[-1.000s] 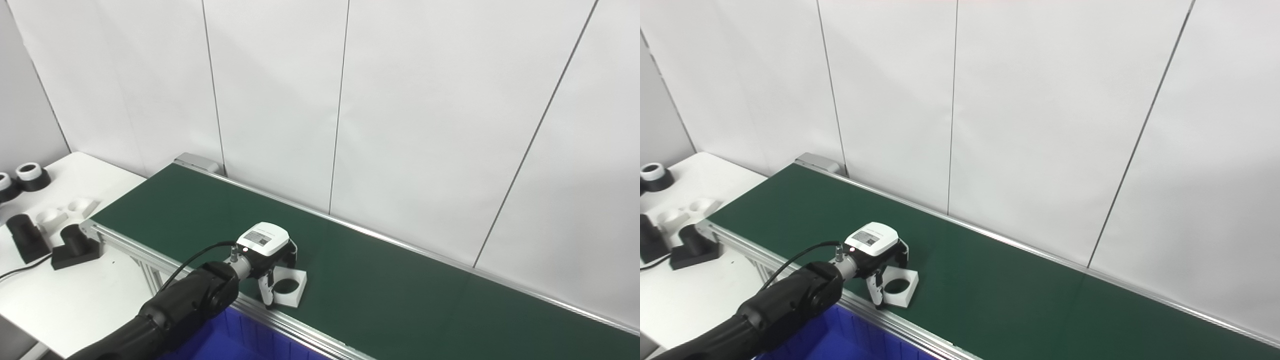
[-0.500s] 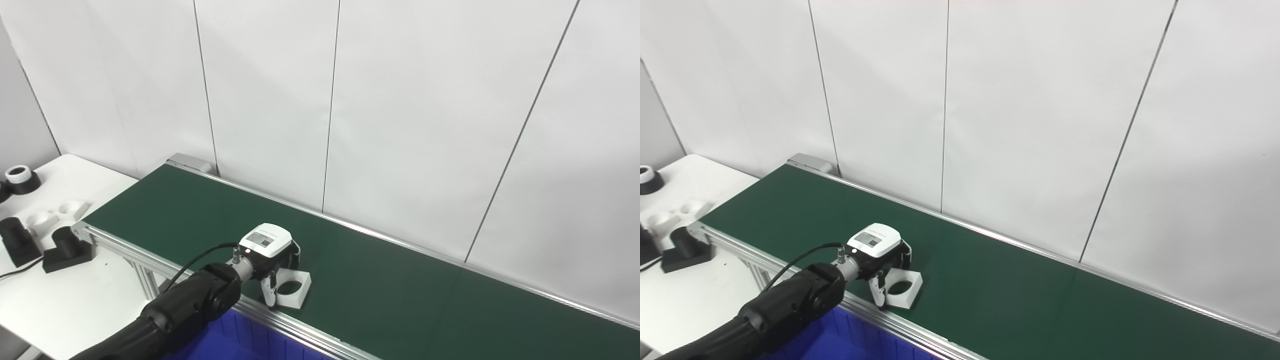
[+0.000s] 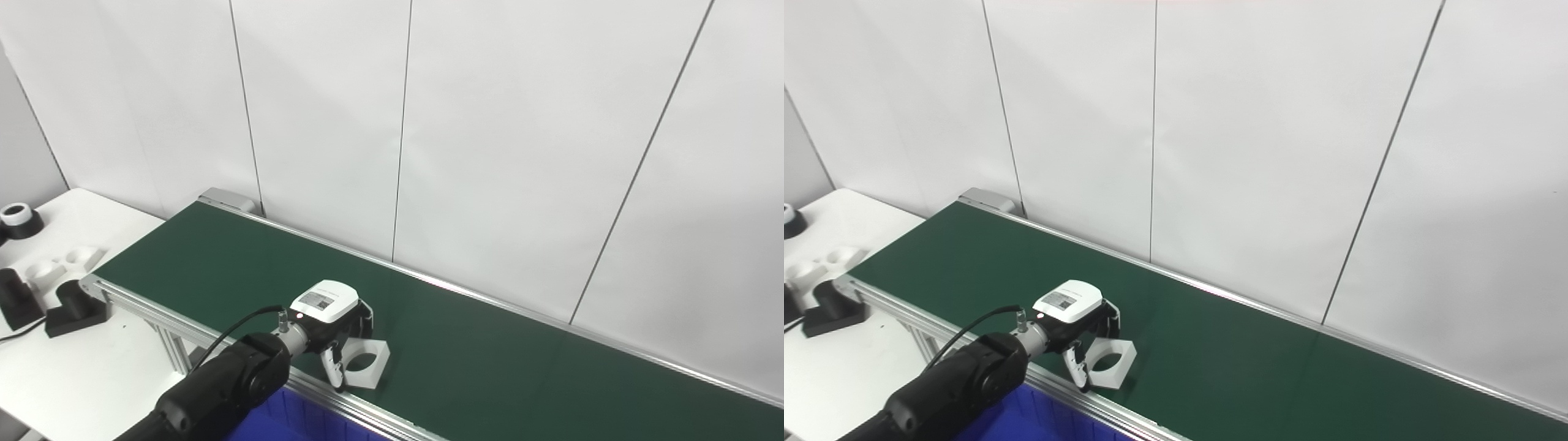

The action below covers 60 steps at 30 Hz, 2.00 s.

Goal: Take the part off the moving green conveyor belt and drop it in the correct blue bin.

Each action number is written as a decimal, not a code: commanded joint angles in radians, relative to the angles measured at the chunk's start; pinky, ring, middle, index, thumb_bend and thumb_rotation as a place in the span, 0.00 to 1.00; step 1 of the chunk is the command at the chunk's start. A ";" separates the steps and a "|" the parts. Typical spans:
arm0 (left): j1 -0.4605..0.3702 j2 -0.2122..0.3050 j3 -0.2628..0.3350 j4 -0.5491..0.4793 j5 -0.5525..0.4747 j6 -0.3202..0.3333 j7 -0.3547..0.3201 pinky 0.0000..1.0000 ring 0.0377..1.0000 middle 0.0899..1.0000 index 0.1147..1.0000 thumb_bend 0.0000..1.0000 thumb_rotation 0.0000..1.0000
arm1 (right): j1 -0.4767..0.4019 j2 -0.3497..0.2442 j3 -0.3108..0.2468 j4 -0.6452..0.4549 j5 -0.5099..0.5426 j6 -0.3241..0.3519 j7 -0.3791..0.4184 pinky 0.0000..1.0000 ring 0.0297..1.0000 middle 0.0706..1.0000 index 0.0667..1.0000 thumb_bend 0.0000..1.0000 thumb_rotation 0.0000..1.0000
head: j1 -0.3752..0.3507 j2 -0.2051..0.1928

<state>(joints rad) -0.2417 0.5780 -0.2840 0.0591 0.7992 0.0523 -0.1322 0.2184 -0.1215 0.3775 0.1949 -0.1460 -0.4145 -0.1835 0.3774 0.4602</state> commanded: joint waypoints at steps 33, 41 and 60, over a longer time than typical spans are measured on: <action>0.119 0.001 0.270 -0.648 -0.188 0.085 -0.299 0.51 0.43 0.38 0.46 0.52 0.00 | -0.001 -0.026 -0.017 -0.062 0.000 -0.055 0.006 0.67 0.74 0.78 0.86 0.59 0.63 | -0.089 0.093; 0.163 -0.004 0.315 -0.709 -0.285 0.087 -0.301 0.50 0.43 0.41 0.44 0.52 0.00 | 0.011 -0.024 -0.048 -0.112 0.017 -0.055 0.042 0.69 0.75 0.78 0.86 0.59 0.60 | -0.124 0.215; 0.301 -0.014 0.310 -0.774 -0.380 0.170 -0.356 0.48 0.44 0.42 0.43 0.52 0.00 | 0.027 -0.014 -0.145 -0.185 0.032 -0.053 0.138 0.66 0.72 0.76 0.83 0.64 0.62 | -0.114 0.335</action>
<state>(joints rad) 0.0637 0.5551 0.0230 -0.6889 0.4118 0.2186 -0.4963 0.2483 -0.1402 0.2410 0.0429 -0.1236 -0.4146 -0.0530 0.2638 0.7945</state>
